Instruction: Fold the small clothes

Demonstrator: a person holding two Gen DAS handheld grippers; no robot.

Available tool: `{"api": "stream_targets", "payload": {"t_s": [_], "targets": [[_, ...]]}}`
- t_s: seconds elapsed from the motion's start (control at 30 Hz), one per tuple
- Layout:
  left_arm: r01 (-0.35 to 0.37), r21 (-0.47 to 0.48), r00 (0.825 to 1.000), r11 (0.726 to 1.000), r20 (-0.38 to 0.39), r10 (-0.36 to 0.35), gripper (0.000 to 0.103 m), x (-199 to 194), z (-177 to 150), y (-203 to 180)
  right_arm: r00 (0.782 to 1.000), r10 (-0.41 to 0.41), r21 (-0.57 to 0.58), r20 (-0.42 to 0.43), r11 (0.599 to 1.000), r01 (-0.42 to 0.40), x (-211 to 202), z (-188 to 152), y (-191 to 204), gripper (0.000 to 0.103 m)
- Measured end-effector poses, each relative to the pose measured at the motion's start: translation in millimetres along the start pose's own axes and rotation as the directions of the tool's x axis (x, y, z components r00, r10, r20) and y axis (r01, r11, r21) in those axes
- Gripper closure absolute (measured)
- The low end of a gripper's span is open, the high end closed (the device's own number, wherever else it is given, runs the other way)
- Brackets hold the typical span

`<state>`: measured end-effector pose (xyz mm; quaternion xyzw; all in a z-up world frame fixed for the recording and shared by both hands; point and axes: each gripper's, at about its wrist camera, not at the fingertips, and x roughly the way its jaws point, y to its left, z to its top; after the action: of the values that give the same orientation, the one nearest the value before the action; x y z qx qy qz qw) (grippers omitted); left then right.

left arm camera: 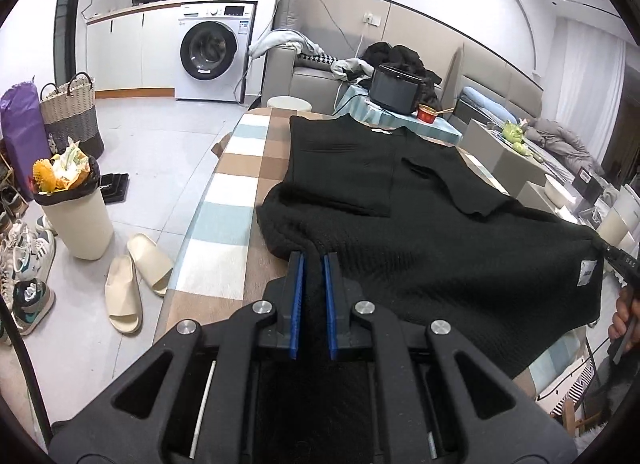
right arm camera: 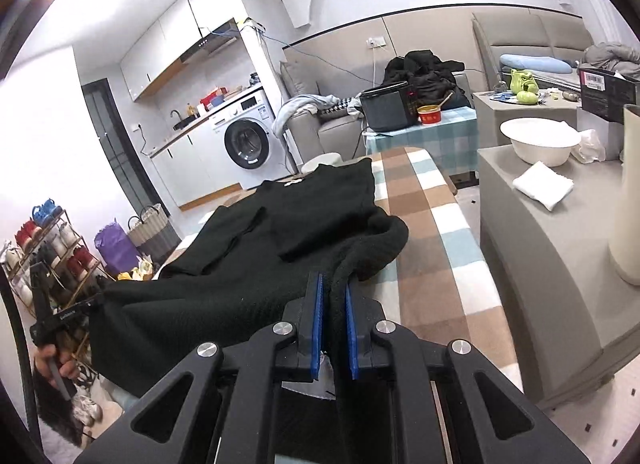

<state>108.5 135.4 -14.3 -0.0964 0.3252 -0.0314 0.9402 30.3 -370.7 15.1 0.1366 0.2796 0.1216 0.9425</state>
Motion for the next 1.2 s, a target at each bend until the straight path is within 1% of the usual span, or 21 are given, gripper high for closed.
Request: {"api": "stream_targets", "payload": {"t_s": [0.13,0.2,0.27,0.37,0.43,0.47,0.53,0.6,0.63,0.67,0.7,0.73,0.77,0.8,0.83,0.87,0.93,0.97,1.03,1.1,1.2], "targets": [[-0.002,-0.007,1.0,1.0,0.012,0.002,0.096,-10.8,-6.2,-0.3,0.999,0.048,0.008,-0.009,0.999,-0.048,-7.5,-8.0,0.2,0.093],[0.006,-0.014,0.999,1.0,0.035,-0.005,0.096,-20.3,-6.8,-0.2,0.995,0.096,0.014,-0.006,0.995,-0.095,-13.4,-11.0,-0.9,0.093],[0.002,-0.011,0.999,1.0,0.054,-0.001,0.096,-29.3,-8.9,0.1,0.992,0.123,0.014,-0.009,0.992,-0.123,-15.0,-10.2,-1.0,0.093],[-0.006,-0.023,0.998,1.0,0.065,0.007,0.1,-39.2,-14.1,3.3,0.992,0.125,0.017,0.006,0.992,-0.125,-20.3,-9.4,-2.9,0.098],[-0.009,-0.039,0.998,0.999,0.065,0.011,0.1,-44.2,-17.7,8.1,0.993,0.12,0.038,0.025,0.992,-0.12,-25.1,-9.4,-5.5,0.098],[-0.003,-0.052,0.998,0.999,0.055,0.006,0.1,-42.1,-17.5,12.9,0.994,0.103,0.034,0.026,0.994,-0.104,-26.4,-8.7,-5.8,0.097],[-0.024,-0.055,0.999,0.998,0.038,0.027,0.1,-37.9,-19.7,16.1,0.998,0.052,0.022,-0.024,0.998,-0.051,-19.0,-8.1,-5.5,0.096],[-0.036,-0.039,0.999,0.999,0.004,0.036,0.1,-30.6,-21.5,19.9,0.992,0.022,0.036,-0.126,0.999,-0.018,-2.5,-10.7,-10.1,0.088],[-0.047,-0.041,0.999,0.998,-0.006,0.047,0.099,-27.1,-22.6,21.5,0.986,-0.009,0.038,-0.165,0.999,0.015,4.6,-13.9,-12.7,0.074],[-0.056,-0.049,0.998,0.997,-0.027,0.054,0.095,-21.7,-24.1,24.0,0.976,-0.039,0.04,-0.214,0.998,0.048,12.6,-19.1,-15.8,0.061],[-0.065,-0.059,0.996,0.996,-0.057,0.062,0.092,-15.9,-26.3,27.6,0.97,-0.04,0.045,-0.241,0.998,0.052,17.3,-23.5,-18.6,0.056],[-0.076,-0.073,0.994,0.994,-0.085,0.07,0.081,-11.7,-28.9,31.9,0.964,-0.034,0.051,-0.264,0.997,0.049,21.1,-27.8,-20.8,0.055],[-0.085,-0.085,0.992,0.993,-0.097,0.077,0.067,-8.5,-31.3,35.5,0.957,-0.026,0.059,-0.29,0.997,0.045,24.7,-32.9,-23.1,0.054],[-0.089,-0.09,0.992,0.992,-0.1,0.08,0.06,-5.4,-34.0,37.4,0.952,-0.02,0.068,-0.304,0.997,0.043,26.9,-37.8,-25.9,0.05],[-0.096,-0.099,0.991,0.99,-0.101,0.086,0.049,-5.8,-36.9,40.2,0.949,-0.008,0.082,-0.314,0.996,0.035,27.6,-41.5,-28.0,0.049],[-0.094,-0.104,0.991,0.99,-0.101,0.084,0.043,-5.2,-39.2,41.8,0.947,0.02,0.103,-0.322,0.995,0.014,28.3,-45.2,-30.8,0.048],[-0.08,-0.107,0.991,0.991,-0.113,0.068,0.036,-2.4,-43.5,42.9,0.944,0.063,0.132,-0.325,0.991,-0.021,27.2,-51.4,-34.4,0.048],[-0.074,-0.109,0.991,0.991,-0.12,0.061,0.033,-1.3,-46.3,43.5,0.943,0.085,0.15,-0.323,0.988,-0.038,27.0,-52.9,-36.8,0.045],[-0.069,-0.109,0.99,0.992,-0.133,0.055,0.032,1.5,-52.3,44.3,0.938,0.117,0.175,-0.326,0.983,-0.062,29.0,-54.5,-39.8,0.039],[-0.059,-0.113,0.987,0.992,-0.155,0.041,0.032,7.2,-58.2,43.8,0.933,0.134,0.186,-0.334,0.98,-0.074,31.7,-55.1,-39.7,0.039],[-0.019,-0.12,0.985,0.993,-0.172,-0.001,0.032,15.1,-64.4,39.1,0.929,0.139,0.159,-0.342,0.983,-0.089,36.0,-57.2,-31.5,0.039]]}}
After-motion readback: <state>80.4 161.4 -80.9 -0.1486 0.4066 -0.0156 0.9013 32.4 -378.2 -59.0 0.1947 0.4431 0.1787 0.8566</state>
